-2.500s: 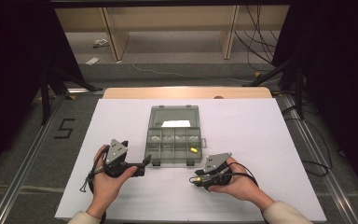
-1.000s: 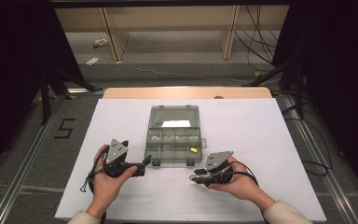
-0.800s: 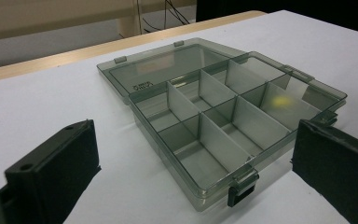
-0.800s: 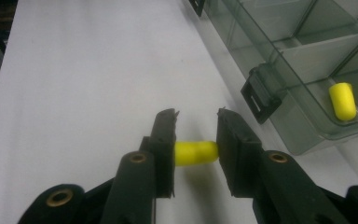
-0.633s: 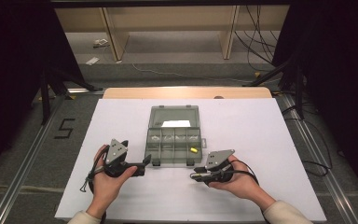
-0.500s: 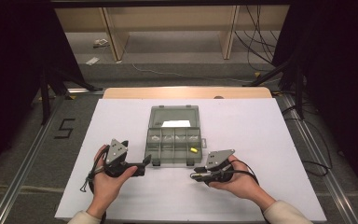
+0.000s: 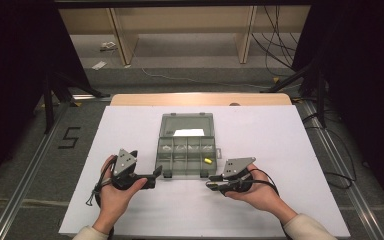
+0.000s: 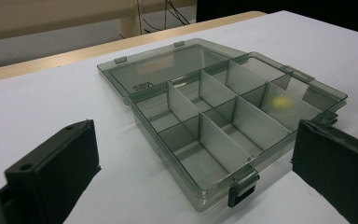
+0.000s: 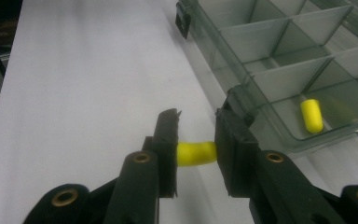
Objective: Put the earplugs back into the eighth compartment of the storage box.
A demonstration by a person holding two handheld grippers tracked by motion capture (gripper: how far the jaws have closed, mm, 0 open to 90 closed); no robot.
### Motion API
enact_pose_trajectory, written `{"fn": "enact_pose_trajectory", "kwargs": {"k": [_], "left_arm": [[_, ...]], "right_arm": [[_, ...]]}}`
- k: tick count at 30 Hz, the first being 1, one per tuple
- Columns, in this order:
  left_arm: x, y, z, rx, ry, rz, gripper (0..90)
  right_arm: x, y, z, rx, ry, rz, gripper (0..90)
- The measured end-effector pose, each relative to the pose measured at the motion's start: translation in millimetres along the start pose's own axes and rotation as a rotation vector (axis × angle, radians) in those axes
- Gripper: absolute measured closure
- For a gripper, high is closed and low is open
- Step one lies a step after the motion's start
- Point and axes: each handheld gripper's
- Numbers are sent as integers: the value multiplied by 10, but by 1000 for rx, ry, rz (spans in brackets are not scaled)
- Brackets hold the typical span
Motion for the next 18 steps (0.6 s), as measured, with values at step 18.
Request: {"fn": "enact_pose_trajectory", "kwargs": {"k": [18], "left_arm": [[-1,1,2,-2,0,0,2]], "right_arm": [[58,42,72,-2,34,-23,715]]}}
Point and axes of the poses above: each handheld gripper's, and its own axes: x roughly backward along the jaws, z roughly out of its top, y roughly to its right, and after that the axes turned 10 degrees about y, right-handed
